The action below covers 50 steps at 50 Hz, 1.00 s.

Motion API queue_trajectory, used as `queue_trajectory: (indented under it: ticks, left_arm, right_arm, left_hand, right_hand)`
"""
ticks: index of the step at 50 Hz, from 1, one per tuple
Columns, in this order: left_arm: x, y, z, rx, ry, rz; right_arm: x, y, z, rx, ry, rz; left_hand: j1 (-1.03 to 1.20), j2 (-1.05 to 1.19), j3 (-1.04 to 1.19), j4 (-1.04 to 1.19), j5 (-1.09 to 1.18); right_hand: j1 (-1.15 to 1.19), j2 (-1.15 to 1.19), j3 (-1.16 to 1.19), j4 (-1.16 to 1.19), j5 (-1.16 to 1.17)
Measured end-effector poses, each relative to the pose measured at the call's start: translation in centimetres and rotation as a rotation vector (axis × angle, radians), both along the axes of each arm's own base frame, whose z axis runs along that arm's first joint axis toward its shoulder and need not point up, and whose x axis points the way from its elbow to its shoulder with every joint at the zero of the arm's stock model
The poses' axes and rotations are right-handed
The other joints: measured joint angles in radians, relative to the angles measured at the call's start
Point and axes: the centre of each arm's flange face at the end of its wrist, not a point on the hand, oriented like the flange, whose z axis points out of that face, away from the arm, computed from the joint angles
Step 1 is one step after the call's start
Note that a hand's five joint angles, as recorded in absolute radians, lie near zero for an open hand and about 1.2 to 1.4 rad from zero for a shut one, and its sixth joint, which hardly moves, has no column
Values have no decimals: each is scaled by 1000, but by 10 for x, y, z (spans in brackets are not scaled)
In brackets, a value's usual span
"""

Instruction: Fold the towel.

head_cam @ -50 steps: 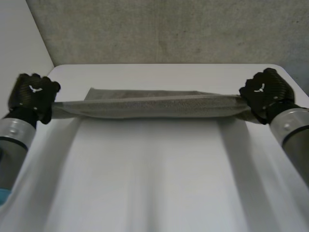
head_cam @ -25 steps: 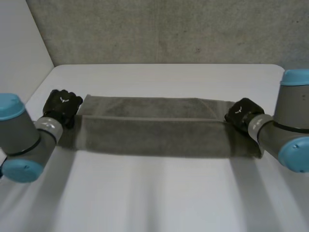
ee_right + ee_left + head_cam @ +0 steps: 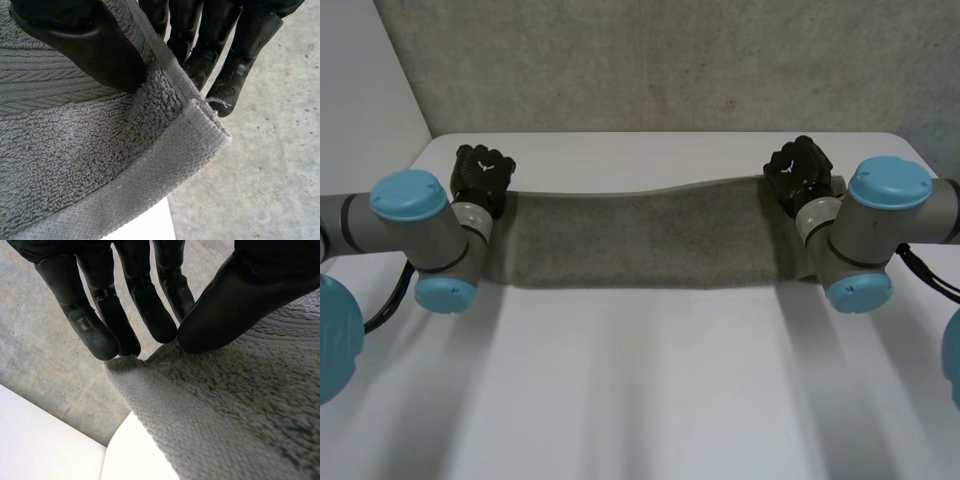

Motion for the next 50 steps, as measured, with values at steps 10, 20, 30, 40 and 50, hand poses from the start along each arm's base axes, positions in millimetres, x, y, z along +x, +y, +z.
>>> queue_trajectory:
  ticks: [10,20,30,40,50]
  left_arm:
    - [-13,6,-20,12,-65,-34]
    - [-18,11,2,-57,-61,-35]
    - [-6,40,53,-69,82,-40]
    - [14,87,67,28,220,-42]
    - [28,122,64,107,225,-26]
  right_arm:
    - [1,-8,-32,39,20,-13]
    - [-6,-3,-27,53,17,-79]
    - [-13,34,37,53,-101,-68]
    - [-24,88,58,311,-281,18]
    - [-53,92,39,548,-334,-73]
  left_hand:
    - [-954,-1028,-1055,-1040,-997]
    - [-1169,-1263,-1302,-1259,-1258]
    - [-1172,-1266,-1303,-1259,-1260]
    - [-1172,-1266,-1303,-1259,-1260]
    - [-1172,-1266,-1303,-1259,-1258]
  right_hand:
    - [-715,-741,-719,-712,-765]
    - [-1086,-1095,-1097,-1091,-1132]
    - [-1089,-1095,-1097,-1091,-1132]
    - [-1089,-1098,-1097,-1091,-1132]
    - [-1079,-1095,-1094,-1089,-1128]
